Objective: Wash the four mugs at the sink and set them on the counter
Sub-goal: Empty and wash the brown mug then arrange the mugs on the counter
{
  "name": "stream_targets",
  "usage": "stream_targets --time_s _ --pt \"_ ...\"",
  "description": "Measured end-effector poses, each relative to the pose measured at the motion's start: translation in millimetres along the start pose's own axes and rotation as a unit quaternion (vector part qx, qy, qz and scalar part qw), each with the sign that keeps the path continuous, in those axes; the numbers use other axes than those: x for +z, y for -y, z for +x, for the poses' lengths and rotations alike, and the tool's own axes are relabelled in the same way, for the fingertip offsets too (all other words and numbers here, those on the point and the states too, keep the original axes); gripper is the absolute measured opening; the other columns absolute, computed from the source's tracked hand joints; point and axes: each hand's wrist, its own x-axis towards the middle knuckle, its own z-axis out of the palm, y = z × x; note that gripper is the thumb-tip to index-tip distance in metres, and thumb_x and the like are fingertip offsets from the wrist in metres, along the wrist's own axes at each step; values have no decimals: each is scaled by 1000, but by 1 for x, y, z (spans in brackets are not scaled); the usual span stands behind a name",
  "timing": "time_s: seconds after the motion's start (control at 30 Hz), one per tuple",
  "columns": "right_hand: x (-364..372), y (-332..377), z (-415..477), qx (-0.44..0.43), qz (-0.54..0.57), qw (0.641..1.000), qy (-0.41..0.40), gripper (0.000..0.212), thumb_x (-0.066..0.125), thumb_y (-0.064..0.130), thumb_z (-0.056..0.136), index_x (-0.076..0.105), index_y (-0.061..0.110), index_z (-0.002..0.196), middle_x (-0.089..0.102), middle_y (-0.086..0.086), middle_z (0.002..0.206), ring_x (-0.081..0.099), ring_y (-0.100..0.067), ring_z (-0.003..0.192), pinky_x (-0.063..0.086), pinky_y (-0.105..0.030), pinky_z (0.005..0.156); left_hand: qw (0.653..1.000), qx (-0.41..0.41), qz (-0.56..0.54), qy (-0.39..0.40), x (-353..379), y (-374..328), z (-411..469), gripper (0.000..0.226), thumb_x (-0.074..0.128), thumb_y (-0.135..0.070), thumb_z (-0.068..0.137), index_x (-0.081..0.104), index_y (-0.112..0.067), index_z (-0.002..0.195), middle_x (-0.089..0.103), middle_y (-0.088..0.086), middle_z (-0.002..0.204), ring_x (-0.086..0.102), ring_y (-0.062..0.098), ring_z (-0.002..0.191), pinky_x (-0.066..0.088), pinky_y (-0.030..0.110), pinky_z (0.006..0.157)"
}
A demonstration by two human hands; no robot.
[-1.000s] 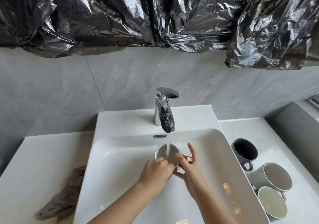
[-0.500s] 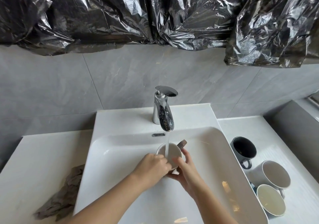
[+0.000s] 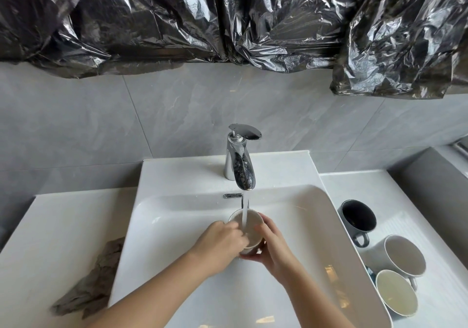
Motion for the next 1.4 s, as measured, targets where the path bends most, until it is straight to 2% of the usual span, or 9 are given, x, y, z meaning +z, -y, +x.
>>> stream_targets --time_s 0.3,0.47,0.77,0.83,0.93,1.03,1.13,1.3,1.4 --pt "6 21 -2 9 -31 999 -27 25 51 19 96 61 22 120 60 -11 122 58 -29 113 54 -62 84 851 -136 -156 -482 -98 22 -4 12 55 -13 86 62 -9 78 61 2 81 56 23 77 47 36 64" --pt "19 23 -8 45 24 999 0 27 49 20 97 59 16 122 58 -13 125 57 -31 113 59 -52 71 895 -184 -168 -371 -114 43 27 60 49 -13 83 42 -7 142 40 7 150 39 22 136 37 38 106" --pt "20 25 -10 27 26 999 -4 27 51 21 97 58 17 122 58 -12 125 59 -27 109 59 -49 72 918 -122 -164 -340 -87 35 26 59 30 -10 84 47 -13 140 41 -2 151 33 14 142 34 39 111" --pt "16 24 -12 9 14 1000 -2 27 51 23 97 57 20 123 58 -11 126 60 -28 112 59 -52 78 865 -173 -283 -377 -73 23 16 53 39 -12 90 42 -14 143 36 -6 152 29 5 142 27 25 114" --pt "11 22 -13 -18 15 1000 -6 34 58 28 91 55 23 125 55 -12 127 58 -29 113 59 -51 80 668 -374 -504 -399 -43 -1 -14 35 48 -27 91 52 -18 125 52 -4 128 50 11 121 40 25 97" --pt "11 18 -15 -58 -14 998 -6 56 61 34 75 50 26 129 52 -8 128 57 -26 111 59 -43 77 471 -506 -712 -128 -14 -10 -30 42 46 -55 91 52 -16 104 64 9 105 64 27 87 47 34 70" --pt "15 8 -18 -99 -66 993 1 64 65 40 66 47 34 127 55 -5 125 62 -22 105 58 -45 86 293 -389 -869 92 -4 -10 -29 86 31 -79 85 59 -6 121 67 21 115 68 39 95 55 43 74" --pt "17 -8 -23 -109 -127 984 54 66 63 25 73 38 35 133 54 -6 125 65 -12 95 55 -28 66 247 -375 -889 87 1 -4 -19 67 52 -72 77 71 -13 103 71 13 94 70 33 88 45 51 85" --pt "8 -5 -22 -58 -129 984 106 73 64 31 70 38 39 138 56 -3 131 58 -17 109 55 -34 87 282 -367 -886 38 15 -2 -20 66 63 -60 77 66 -10 120 66 15 111 65 35 94 51 41 78"
